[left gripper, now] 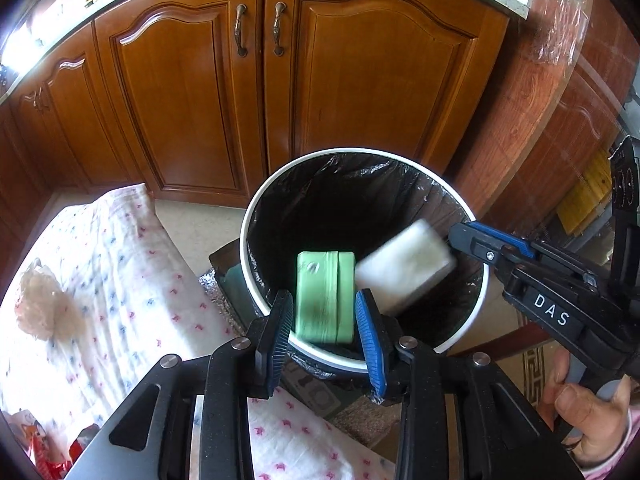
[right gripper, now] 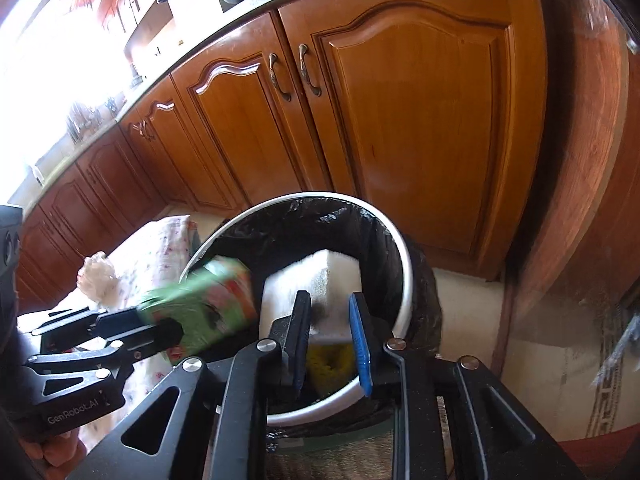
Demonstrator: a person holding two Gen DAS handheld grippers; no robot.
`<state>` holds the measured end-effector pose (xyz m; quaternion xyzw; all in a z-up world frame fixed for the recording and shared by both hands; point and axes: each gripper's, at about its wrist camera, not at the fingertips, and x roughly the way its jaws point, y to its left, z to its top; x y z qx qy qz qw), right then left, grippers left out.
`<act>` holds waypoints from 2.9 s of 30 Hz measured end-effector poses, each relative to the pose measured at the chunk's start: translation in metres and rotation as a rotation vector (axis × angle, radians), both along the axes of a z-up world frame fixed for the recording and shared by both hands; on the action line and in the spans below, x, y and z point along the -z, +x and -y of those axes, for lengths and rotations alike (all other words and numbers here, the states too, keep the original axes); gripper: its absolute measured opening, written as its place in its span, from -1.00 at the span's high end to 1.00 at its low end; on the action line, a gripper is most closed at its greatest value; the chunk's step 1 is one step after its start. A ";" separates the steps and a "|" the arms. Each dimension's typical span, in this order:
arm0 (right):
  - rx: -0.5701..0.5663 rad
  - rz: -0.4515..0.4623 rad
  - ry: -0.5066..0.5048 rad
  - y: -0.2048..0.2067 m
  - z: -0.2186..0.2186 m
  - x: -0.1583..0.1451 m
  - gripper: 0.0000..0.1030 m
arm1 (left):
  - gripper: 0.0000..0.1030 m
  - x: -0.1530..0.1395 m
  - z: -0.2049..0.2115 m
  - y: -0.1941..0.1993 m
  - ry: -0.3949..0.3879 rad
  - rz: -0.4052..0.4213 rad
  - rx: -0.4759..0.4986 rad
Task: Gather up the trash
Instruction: 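Carry the green carton and white block over the bin and release both, then move both open tools back over the table toward the remaining trash, then grasp the green drink pouch with the left tool while the right tool grasps the crumpled foil wrapper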
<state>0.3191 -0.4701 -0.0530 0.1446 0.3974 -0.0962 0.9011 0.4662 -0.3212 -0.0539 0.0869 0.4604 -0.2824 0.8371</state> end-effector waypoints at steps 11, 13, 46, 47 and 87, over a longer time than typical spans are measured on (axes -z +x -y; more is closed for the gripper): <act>0.013 0.113 0.071 -0.032 -0.013 -0.019 -0.06 | -0.01 -0.018 -0.056 -0.050 -0.115 0.056 -0.095; 0.011 0.140 0.095 -0.042 -0.021 -0.021 -0.17 | -0.02 -0.017 -0.073 -0.065 -0.143 0.061 -0.123; -0.273 0.108 0.265 -0.100 -0.211 0.010 -0.62 | -0.04 -0.030 -0.326 -0.230 -0.169 0.099 -0.466; -0.283 0.106 0.264 -0.100 -0.215 0.011 -0.62 | -0.04 -0.032 -0.332 -0.231 -0.165 0.104 -0.463; -0.513 0.030 0.193 -0.048 -0.306 0.025 0.80 | 0.98 -0.029 -0.358 -0.224 0.036 0.040 -0.153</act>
